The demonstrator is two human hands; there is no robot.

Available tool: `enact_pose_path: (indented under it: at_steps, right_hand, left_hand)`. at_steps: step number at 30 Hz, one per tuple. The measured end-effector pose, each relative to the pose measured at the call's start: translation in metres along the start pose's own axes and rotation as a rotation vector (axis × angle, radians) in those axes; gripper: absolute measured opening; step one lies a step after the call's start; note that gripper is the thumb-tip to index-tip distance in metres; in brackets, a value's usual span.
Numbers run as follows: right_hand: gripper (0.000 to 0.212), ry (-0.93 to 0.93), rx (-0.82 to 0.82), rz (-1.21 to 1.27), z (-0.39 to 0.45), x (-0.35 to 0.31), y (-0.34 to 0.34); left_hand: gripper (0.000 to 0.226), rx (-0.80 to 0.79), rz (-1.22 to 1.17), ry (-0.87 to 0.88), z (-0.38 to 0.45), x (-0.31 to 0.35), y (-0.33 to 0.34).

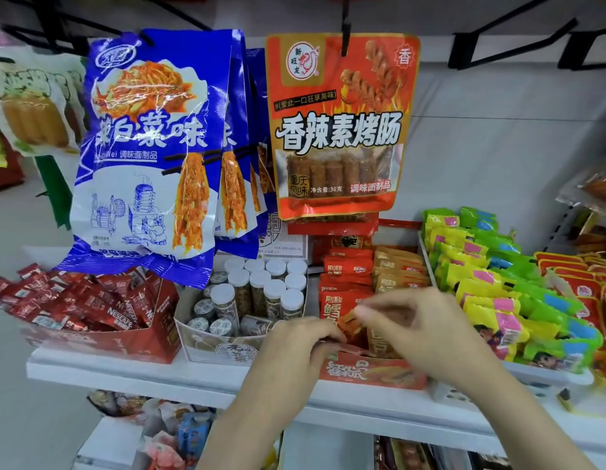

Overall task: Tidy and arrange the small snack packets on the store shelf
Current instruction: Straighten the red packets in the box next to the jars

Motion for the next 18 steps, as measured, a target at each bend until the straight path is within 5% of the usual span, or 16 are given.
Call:
enact_pose_path:
  at_steps: [2,6,18]
  right_hand:
    - [0.015,-0.144,0.196,-0.157,0.008,-0.015,-0.016]
    - [0.023,-0.168,0.175,-0.345,0.014,-0.01,0.004]
    - [0.011,-0.179,0.243,-0.246,0.019,-0.008,0.01]
  left_hand:
    - [0.017,0.002,0.032,0.02,-0.001,-0.001,0.0]
    - [0.024,-0.002,0.052,0.026,-0.003,-0.006,0.001]
    - [0.021,0.002,-0.127,-0.163,-0.005,-0.022,-0.005]
Point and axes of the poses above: each hand's wrist, its own z-axis towards the middle knuckle, its own y-axis out of the palm, x = y × z, the point moved 10 cm from there along z, towards the middle knuckle, and after that the axes turned 14 degrees about x, right-handed, at the moved point
